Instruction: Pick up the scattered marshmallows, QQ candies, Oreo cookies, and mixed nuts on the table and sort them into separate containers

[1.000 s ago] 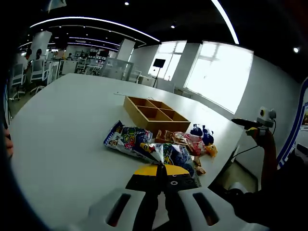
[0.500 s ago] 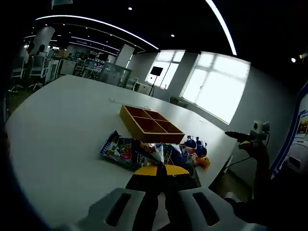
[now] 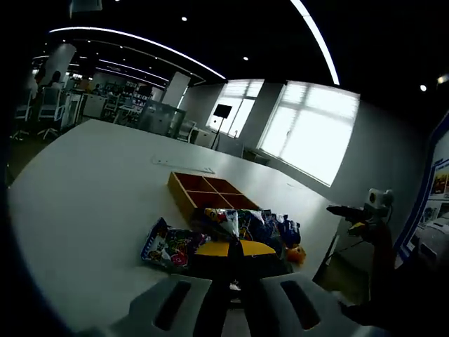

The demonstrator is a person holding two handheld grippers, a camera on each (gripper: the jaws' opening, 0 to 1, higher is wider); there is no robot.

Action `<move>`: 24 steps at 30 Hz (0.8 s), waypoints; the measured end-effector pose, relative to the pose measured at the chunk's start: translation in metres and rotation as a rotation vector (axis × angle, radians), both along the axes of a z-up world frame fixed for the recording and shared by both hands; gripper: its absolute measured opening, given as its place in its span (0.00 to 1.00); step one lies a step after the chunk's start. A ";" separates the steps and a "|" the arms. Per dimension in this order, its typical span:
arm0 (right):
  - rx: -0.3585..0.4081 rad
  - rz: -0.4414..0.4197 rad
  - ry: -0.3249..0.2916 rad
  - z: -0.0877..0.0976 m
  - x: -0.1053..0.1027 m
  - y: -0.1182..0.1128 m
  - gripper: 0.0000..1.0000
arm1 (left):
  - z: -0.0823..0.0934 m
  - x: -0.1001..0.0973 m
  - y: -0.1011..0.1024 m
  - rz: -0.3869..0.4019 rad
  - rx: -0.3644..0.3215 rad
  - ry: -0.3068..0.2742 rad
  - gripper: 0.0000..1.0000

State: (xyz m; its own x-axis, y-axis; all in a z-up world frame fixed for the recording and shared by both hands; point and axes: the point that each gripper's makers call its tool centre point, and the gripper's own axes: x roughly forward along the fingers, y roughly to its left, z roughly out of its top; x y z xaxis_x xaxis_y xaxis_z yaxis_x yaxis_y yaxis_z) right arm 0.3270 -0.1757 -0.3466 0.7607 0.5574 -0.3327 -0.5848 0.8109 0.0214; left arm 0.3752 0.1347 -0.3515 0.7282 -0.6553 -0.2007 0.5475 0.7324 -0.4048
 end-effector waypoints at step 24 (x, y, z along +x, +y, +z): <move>-0.003 -0.007 0.008 -0.003 0.004 -0.003 0.90 | 0.035 0.084 -0.027 -0.021 -0.010 -0.028 0.06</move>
State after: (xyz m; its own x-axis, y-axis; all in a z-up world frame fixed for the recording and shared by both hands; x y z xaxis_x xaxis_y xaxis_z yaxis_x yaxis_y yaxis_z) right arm 0.3313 -0.1791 -0.3496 0.7617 0.5512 -0.3406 -0.5790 0.8150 0.0242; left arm 0.4593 0.1078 -0.3163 0.7197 -0.6721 -0.1739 0.5738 0.7169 -0.3960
